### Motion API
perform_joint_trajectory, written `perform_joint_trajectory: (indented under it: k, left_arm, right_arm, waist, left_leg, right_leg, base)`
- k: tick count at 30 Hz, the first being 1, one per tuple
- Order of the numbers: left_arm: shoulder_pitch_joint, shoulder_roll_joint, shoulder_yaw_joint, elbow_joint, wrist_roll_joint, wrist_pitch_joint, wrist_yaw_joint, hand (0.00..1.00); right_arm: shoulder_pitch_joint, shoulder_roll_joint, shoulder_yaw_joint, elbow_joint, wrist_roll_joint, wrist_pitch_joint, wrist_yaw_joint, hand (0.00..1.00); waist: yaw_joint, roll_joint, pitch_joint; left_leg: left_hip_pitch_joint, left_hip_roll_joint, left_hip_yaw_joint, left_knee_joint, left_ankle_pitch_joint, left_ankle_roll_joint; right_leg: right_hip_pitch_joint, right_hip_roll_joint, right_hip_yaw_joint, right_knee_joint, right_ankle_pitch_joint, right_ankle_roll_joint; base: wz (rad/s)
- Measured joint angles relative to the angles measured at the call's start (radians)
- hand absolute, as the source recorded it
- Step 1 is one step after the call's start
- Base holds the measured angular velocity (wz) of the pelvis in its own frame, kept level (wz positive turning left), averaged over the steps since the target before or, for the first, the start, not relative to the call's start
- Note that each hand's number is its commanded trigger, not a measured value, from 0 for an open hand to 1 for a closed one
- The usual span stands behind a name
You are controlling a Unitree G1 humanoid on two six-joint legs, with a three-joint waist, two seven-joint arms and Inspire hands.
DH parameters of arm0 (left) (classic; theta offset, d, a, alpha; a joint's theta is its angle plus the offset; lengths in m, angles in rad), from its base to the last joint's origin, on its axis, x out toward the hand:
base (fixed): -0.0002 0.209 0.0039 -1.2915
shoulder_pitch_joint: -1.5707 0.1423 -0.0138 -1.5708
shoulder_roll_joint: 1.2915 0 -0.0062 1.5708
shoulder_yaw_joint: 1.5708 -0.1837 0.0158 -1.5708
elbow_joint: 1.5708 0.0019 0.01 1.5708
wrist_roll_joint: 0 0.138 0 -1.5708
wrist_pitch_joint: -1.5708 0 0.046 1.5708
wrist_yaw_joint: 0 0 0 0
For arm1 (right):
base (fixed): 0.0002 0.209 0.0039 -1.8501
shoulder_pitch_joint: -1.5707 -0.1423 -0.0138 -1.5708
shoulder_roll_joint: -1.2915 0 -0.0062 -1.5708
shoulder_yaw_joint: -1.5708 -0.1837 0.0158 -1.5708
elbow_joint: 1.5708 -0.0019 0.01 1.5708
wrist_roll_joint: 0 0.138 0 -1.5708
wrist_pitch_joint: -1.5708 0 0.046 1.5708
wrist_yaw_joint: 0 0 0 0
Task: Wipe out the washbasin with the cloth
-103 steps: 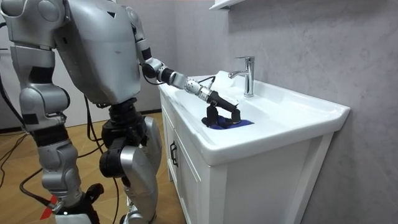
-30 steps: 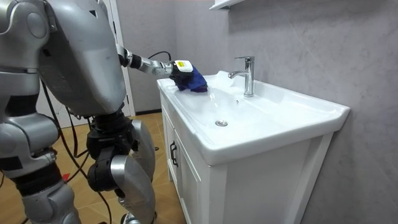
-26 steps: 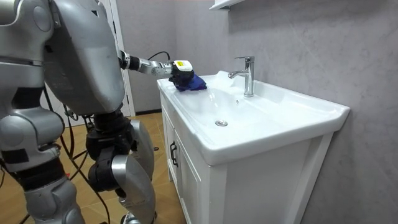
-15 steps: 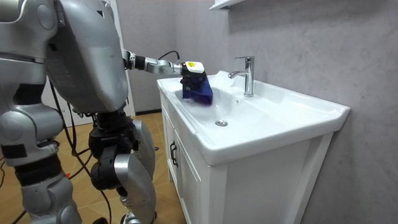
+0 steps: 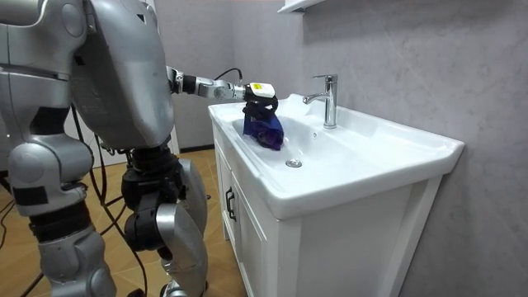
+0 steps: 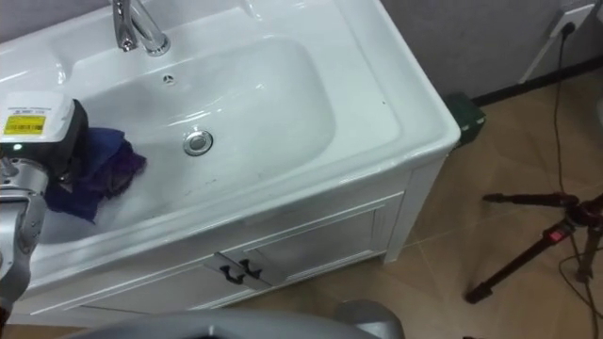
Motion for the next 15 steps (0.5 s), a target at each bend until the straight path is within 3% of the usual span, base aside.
perform_joint_trajectory:
  k: [6,15]
  left_arm:
    - [0.000,-0.070,-0.001,0.001,-0.003,0.001,-0.022,1.00]
    - [0.000,-0.078,-0.043,0.001,-0.020,0.001,-0.036,1.00]
  right_arm:
    - [-0.008,0.004,-0.001,0.000,-0.003,0.002,0.006,0.00]
    - [-0.014,0.011,-0.001,-0.003,-0.004,0.002,-0.012,0.00]
  waist:
    - [0.006,0.001,-0.0012]
    - [0.001,-0.001,-0.0013]
  left_leg:
    - [0.014,-0.001,0.001,-0.024,0.000,0.000]
    - [0.013,0.000,0.005,-0.019,0.000,0.000]
  right_leg:
    - [0.003,0.000,-0.006,0.000,0.000,0.002]
    - [0.004,0.000,-0.006,0.002,0.000,0.002]
  base:
    - [0.03]
    - [0.00]
